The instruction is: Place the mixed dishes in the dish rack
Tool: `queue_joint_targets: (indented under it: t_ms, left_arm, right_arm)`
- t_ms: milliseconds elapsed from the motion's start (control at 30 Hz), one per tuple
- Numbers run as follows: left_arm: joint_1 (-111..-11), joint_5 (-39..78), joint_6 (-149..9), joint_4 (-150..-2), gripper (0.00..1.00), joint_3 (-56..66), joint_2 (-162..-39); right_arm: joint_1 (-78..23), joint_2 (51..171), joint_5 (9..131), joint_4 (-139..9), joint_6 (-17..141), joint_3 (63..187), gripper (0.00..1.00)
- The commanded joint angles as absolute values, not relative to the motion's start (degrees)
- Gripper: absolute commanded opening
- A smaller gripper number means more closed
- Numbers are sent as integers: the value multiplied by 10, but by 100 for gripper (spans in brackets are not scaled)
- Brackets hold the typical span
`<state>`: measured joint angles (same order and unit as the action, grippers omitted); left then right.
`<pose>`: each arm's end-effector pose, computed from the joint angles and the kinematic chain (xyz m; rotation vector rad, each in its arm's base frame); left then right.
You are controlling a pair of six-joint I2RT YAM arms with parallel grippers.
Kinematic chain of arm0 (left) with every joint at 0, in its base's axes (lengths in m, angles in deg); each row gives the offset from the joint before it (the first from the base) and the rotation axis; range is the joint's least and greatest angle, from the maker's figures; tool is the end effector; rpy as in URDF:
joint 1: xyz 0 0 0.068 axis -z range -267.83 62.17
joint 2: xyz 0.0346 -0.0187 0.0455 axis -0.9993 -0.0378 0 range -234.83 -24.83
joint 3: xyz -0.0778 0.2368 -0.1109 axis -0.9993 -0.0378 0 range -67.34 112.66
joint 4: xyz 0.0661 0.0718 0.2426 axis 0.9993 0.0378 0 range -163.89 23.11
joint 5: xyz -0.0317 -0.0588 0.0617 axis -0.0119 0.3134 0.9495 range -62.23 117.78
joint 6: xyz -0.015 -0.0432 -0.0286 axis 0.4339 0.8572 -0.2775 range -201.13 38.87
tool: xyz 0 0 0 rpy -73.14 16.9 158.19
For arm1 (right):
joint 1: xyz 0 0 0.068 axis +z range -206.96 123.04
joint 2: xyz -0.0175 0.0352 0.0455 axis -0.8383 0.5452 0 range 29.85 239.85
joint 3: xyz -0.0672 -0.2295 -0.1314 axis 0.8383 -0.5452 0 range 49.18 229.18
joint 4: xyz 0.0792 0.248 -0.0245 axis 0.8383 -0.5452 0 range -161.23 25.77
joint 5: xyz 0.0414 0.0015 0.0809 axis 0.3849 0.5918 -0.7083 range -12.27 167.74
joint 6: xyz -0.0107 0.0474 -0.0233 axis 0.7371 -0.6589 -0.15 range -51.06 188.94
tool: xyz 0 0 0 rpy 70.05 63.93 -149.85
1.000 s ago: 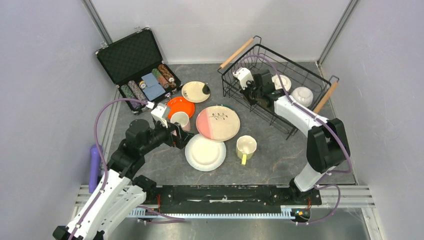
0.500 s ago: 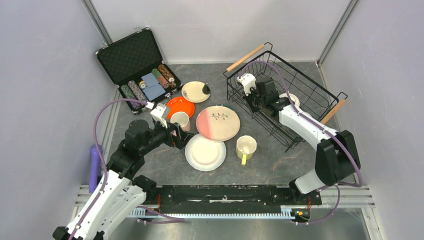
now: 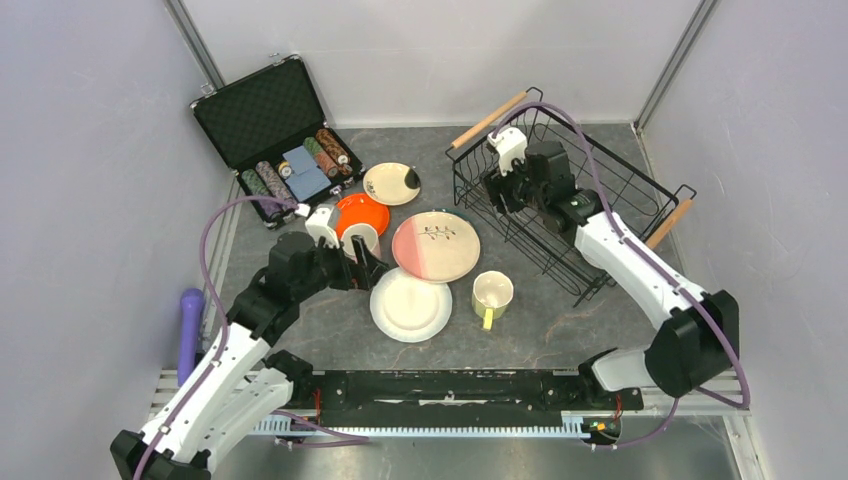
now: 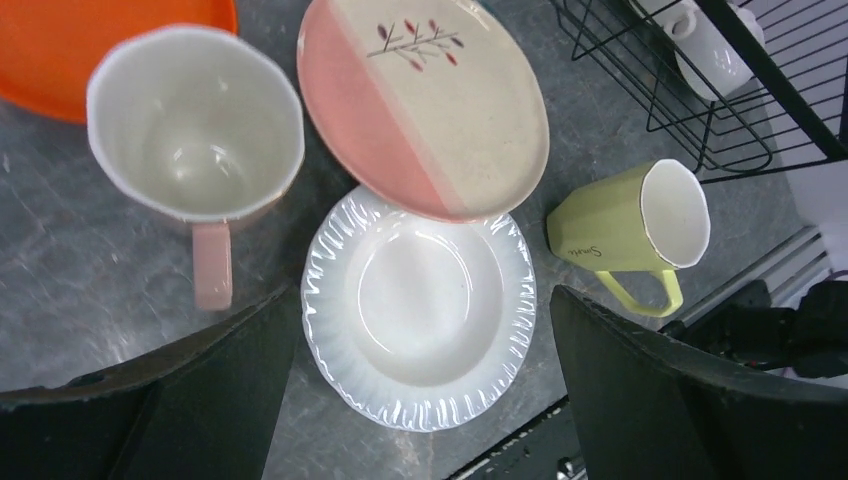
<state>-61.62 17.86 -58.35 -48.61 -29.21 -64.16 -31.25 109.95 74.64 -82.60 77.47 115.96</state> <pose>0.1405 -0.0761 0.2870 0.1753 2.0932 -0.7040 0.2876 0.1406 0.3180 -0.6582 2.0278 0.2345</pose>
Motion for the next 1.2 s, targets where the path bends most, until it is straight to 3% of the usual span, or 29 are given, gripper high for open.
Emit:
queue_joint_targets:
  t_ms: [0,300,700,1033,1167]
  left_arm:
    - [-617,208,-419,-468,99,-330,-630]
    - [-599,274,-286,-443,94,-409,-647]
    - [-590,274,-234,-548,88,-490,-692]
    - [-578,312,-254,-518,86,-462,-690]
    - [-578,357,-277,-486,87,-442,-663]
  right_arm:
    - [-302,1049,759,-839,720,1191,74]
    - [-280,966,711,-799,622,1150,73]
    - [-208,969,670,-753,560,1111,70]
    - [-101,1026,731,-752,570,1103,64]
    - [-31,1070,823,-748,610,1101,64]
